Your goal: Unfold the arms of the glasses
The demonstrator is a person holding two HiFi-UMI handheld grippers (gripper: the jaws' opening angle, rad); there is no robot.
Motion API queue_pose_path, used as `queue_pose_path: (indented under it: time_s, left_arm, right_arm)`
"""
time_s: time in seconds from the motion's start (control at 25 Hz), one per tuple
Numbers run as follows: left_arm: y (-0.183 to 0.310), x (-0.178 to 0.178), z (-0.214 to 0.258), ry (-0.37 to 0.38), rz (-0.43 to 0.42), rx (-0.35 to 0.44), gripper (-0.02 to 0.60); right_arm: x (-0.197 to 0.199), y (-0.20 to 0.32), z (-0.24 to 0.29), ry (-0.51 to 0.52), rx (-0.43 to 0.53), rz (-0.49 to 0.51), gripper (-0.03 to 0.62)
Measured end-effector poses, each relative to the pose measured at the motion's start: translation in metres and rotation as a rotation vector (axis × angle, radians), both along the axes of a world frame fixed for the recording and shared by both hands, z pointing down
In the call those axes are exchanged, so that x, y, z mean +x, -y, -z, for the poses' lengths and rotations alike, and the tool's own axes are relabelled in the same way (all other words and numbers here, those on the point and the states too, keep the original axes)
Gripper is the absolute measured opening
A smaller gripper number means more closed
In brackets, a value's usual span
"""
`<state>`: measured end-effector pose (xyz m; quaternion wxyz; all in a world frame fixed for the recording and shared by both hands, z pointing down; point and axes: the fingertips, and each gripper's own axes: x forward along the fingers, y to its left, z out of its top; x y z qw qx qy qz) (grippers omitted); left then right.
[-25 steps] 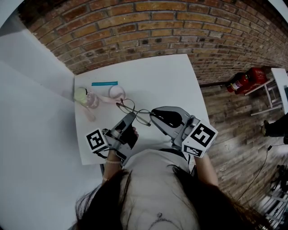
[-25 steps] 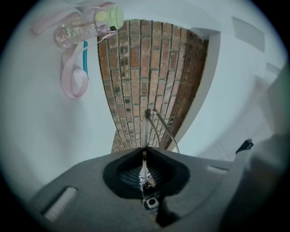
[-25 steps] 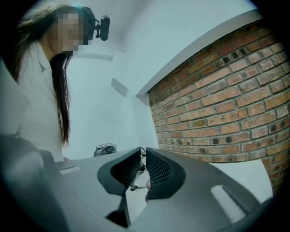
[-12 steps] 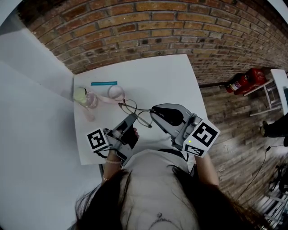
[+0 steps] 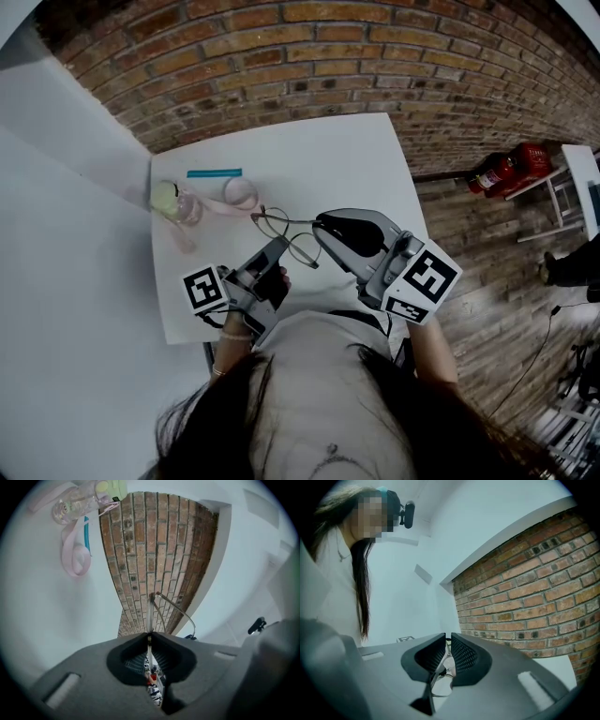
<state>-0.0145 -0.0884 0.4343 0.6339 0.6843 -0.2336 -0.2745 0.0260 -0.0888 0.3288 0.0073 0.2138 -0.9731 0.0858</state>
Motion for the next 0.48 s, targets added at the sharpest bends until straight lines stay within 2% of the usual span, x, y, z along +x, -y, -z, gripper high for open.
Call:
queue_pose_path:
  time_s: [0.48]
  left_arm:
    - [-0.0055,0.0088,-0.003,0.008,-0.033,-0.012,0.023]
  right_arm:
    - [-0.0021,0.0057,0.0091,-0.003,0.018,0.0,0.043]
